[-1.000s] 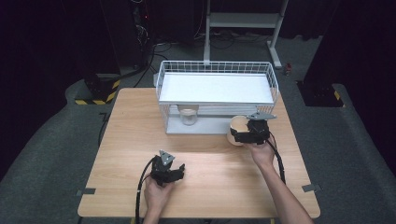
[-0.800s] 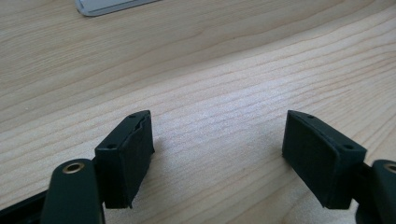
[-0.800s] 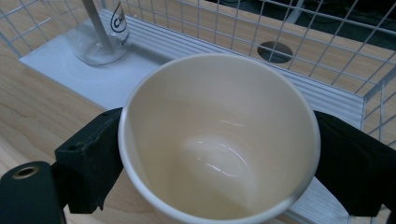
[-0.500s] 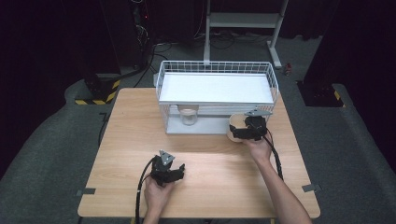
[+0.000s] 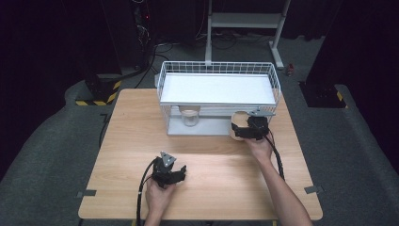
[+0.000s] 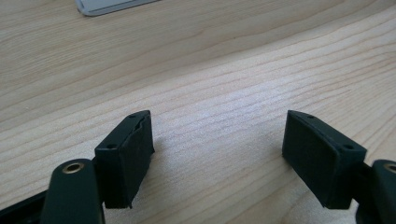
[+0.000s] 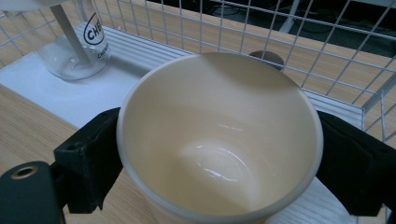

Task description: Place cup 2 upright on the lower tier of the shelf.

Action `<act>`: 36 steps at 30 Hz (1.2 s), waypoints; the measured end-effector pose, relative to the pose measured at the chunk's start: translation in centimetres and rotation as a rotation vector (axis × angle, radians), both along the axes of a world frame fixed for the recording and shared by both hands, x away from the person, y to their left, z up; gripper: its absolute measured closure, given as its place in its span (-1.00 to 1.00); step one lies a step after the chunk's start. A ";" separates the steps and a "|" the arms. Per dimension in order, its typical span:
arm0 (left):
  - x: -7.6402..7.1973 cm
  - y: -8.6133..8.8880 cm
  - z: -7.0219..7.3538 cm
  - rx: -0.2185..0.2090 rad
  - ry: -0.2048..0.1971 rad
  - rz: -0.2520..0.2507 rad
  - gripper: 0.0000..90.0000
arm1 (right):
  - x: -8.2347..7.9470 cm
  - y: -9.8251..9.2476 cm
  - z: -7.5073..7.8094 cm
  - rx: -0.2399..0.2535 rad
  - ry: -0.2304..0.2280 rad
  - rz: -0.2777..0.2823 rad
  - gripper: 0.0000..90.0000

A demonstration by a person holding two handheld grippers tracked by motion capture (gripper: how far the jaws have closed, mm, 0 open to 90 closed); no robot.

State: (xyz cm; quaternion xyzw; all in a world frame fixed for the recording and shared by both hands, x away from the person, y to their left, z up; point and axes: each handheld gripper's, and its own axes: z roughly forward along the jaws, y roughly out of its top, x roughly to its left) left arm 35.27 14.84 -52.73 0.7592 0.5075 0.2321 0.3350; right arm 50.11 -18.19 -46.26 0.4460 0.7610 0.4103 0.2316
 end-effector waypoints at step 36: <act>0.0 0.0 0.0 0.000 -0.001 0.000 -0.44 | 0.4 -0.5 0.9 0.025 0.008 0.009 -0.81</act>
